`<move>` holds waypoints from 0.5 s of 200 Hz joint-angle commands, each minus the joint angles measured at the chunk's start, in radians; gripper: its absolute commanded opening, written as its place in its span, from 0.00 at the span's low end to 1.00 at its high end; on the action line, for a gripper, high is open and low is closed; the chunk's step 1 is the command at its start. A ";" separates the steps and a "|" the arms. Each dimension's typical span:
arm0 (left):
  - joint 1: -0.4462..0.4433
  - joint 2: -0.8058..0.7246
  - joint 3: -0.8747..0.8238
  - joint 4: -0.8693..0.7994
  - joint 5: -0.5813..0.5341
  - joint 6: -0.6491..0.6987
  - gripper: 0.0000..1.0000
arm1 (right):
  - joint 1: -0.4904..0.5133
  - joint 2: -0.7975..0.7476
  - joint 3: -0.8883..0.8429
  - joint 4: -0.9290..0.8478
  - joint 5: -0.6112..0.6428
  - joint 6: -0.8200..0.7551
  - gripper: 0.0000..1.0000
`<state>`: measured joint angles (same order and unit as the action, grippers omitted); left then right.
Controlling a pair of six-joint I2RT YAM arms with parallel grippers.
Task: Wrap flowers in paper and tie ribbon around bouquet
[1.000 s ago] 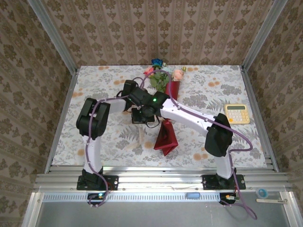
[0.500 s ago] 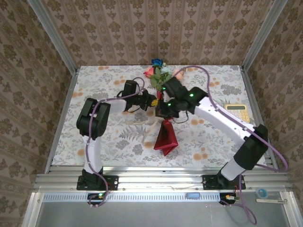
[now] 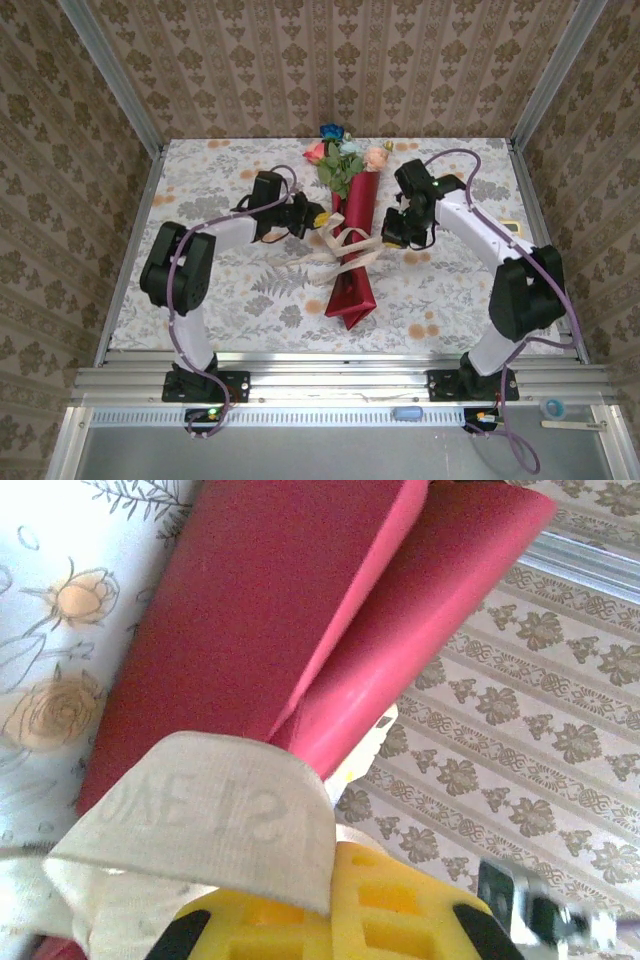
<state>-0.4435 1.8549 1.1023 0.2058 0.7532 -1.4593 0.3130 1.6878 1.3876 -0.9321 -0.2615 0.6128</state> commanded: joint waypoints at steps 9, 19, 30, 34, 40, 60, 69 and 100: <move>0.008 -0.039 -0.071 -0.041 -0.057 -0.033 0.00 | -0.006 0.072 0.053 -0.042 0.035 -0.071 0.00; 0.011 -0.047 -0.092 -0.043 -0.062 -0.050 0.00 | -0.006 0.074 0.054 -0.042 0.050 -0.071 0.00; 0.017 -0.058 -0.117 -0.026 -0.074 -0.073 0.00 | -0.007 0.074 0.053 -0.043 0.074 -0.071 0.00; 0.018 -0.061 -0.126 -0.018 -0.076 -0.080 0.00 | -0.008 0.074 0.056 -0.049 0.087 -0.072 0.00; 0.021 -0.066 -0.135 -0.009 -0.078 -0.091 0.00 | -0.012 0.073 0.061 -0.060 0.109 -0.076 0.00; 0.024 -0.069 -0.151 0.020 -0.078 -0.118 0.00 | -0.037 0.068 0.075 -0.073 0.139 -0.088 0.00; 0.025 -0.069 -0.151 0.019 -0.076 -0.123 0.00 | -0.043 0.068 0.084 -0.075 0.140 -0.097 0.00; 0.023 -0.070 -0.152 0.020 -0.078 -0.138 0.00 | -0.041 0.103 0.122 -0.110 0.143 -0.134 0.00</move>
<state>-0.4232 1.8256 0.9539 0.2104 0.6827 -1.5646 0.2737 1.7580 1.4723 -0.9844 -0.1543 0.5243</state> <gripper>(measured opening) 0.048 0.061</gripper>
